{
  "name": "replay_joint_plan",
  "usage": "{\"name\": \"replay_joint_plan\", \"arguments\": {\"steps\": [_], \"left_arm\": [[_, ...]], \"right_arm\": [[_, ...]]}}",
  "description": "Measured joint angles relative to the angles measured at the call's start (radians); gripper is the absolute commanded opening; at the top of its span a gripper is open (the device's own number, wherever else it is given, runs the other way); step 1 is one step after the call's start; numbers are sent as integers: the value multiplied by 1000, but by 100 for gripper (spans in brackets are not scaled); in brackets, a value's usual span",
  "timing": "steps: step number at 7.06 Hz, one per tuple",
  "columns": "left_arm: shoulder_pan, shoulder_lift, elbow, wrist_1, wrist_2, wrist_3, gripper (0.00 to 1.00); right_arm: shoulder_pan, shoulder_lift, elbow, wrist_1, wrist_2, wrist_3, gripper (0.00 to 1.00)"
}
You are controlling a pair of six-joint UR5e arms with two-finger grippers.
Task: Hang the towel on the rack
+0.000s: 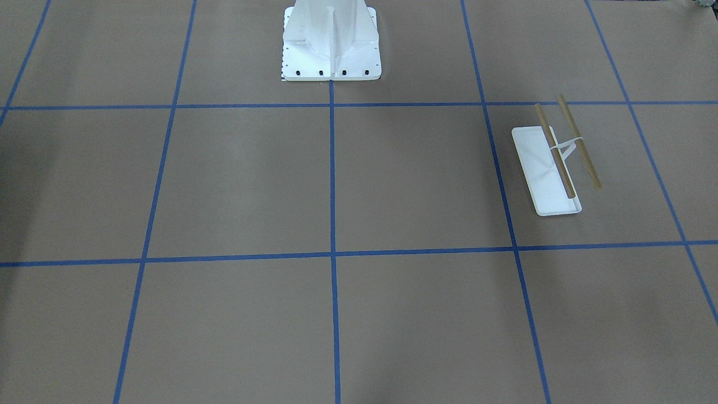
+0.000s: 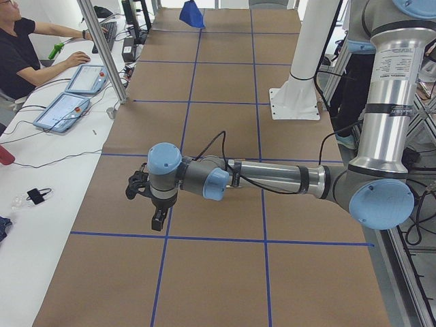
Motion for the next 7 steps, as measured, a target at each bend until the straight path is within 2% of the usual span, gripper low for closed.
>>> {"name": "replay_joint_plan", "arguments": {"steps": [2,3,5,7], "left_arm": [[8,-58,23,-8,-2,-120,98],[27,-102,25,-21,-3,-191,98],[115,-222,22,-29,-25,-427,98],[270,-373,23,-28,-53,-715,98]], "right_arm": [[-142,27,225,-13,-10,434,0],[-223,53,312,-9,-34,592,0],[-365,124,437,-4,-98,696,0],[-503,170,538,-4,-227,709,0]]}}
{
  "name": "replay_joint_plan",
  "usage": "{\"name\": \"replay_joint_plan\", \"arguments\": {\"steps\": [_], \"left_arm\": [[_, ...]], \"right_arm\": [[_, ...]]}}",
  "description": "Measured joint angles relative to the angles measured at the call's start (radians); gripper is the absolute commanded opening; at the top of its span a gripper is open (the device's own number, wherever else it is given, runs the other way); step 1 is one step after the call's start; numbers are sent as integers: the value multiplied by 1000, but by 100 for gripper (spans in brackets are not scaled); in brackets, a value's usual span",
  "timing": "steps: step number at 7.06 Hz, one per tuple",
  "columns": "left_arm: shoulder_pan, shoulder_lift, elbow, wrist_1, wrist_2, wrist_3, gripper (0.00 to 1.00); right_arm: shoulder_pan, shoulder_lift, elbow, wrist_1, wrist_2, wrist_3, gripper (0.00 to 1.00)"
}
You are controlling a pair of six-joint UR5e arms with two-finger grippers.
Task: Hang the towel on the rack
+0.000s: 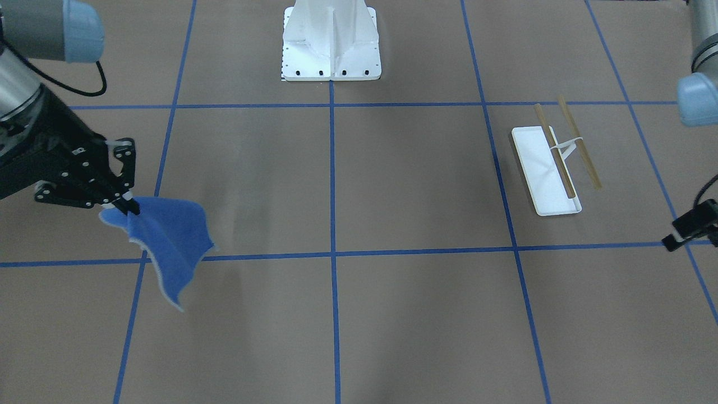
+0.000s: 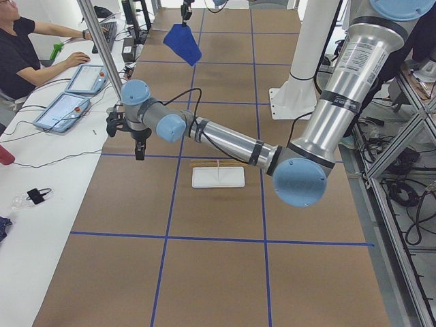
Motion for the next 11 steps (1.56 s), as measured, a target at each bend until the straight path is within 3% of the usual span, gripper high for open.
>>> {"name": "replay_joint_plan", "arguments": {"steps": [3,6,9,11], "left_arm": [[195,-208,-1,-2,-1,-435,98],[320,-348,0,-8,3,-745,98],[441,-413,2,-22,92,-889,98],[462,-441,5,-24,118,-918,97]], "right_arm": [[-240,11,153,-9,-291,10,0],[-432,11,205,-14,-519,35,0],[-466,20,206,-14,-562,37,0],[-466,20,209,-14,-563,37,0]]}}
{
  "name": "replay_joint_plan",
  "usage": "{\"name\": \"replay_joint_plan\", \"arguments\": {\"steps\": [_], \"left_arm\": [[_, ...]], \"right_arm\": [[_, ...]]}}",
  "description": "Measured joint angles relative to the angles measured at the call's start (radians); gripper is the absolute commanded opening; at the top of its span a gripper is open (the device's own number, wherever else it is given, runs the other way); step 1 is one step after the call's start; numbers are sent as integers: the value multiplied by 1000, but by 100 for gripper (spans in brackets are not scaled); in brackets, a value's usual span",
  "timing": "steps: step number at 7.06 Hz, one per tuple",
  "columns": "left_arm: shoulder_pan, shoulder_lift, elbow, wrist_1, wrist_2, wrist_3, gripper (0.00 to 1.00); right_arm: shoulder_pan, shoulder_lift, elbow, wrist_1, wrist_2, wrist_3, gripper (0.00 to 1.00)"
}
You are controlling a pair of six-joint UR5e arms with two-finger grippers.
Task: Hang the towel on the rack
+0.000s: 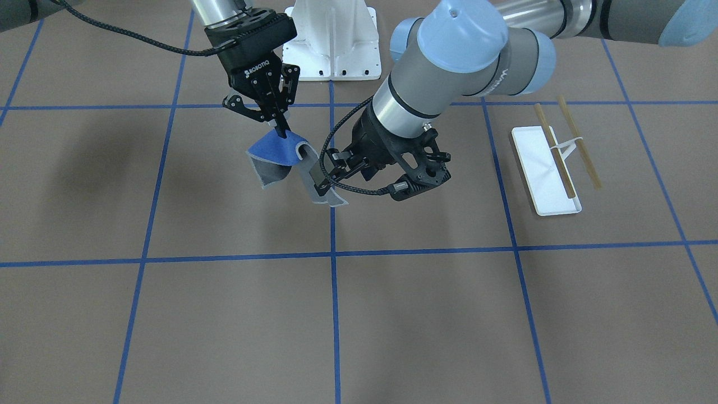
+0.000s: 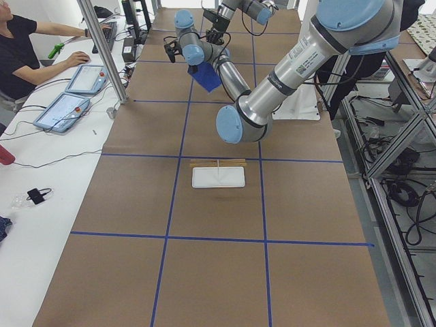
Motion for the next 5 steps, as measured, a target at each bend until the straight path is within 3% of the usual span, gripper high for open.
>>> {"name": "replay_joint_plan", "arguments": {"steps": [1,2,3,4,5], "left_arm": [[4,-6,3,0,3,-3,86],[14,-9,6,-1,6,-3,66],[27,-10,7,-2,14,-3,13],[38,-10,8,-6,26,-3,0],[43,-10,8,-13,31,1,0]], "right_arm": [[0,0,2,0,0,0,0],[1,0,4,0,0,0,0],[1,0,6,0,0,0,0],[1,0,7,0,0,0,0],[1,-1,8,0,1,0,0]]}}
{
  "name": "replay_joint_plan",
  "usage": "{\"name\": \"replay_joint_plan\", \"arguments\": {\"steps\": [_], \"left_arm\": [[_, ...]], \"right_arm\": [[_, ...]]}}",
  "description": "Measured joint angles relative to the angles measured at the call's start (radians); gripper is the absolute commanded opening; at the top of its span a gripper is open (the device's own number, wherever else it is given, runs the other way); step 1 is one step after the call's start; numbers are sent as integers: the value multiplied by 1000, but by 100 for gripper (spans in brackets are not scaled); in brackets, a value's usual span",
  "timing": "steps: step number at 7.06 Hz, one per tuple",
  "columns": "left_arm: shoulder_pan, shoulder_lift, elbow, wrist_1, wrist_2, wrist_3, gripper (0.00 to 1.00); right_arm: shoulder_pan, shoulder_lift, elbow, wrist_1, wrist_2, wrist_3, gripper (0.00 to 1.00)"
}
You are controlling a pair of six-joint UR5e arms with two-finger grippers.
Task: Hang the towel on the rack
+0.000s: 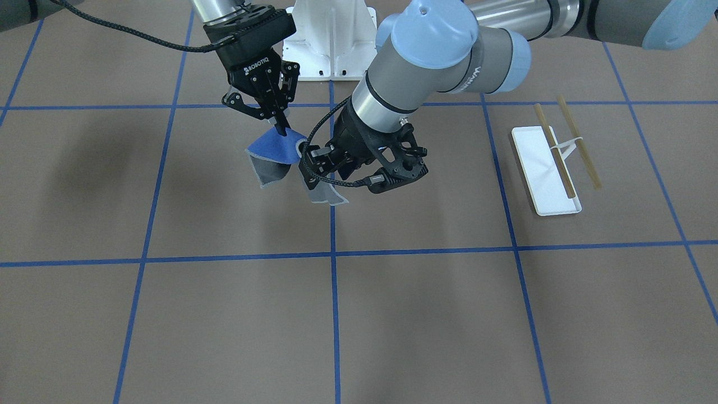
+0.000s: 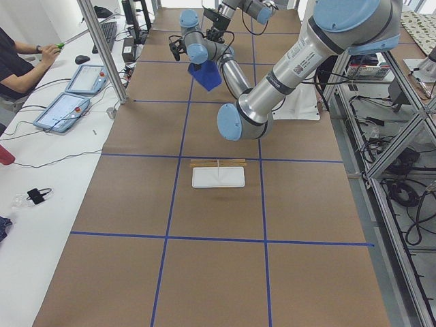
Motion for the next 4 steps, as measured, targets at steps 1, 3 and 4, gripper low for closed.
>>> {"name": "replay_joint_plan", "arguments": {"steps": [1,3,4], "left_arm": [[1,1,0,-6,2,6,0],[-2,3,0,-8,2,10,0],[-4,3,0,-9,1,9,0]], "right_arm": [[0,-1,0,0,1,-1,0],[0,-5,-1,2,5,-2,98],[2,-11,1,5,7,2,100]]}}
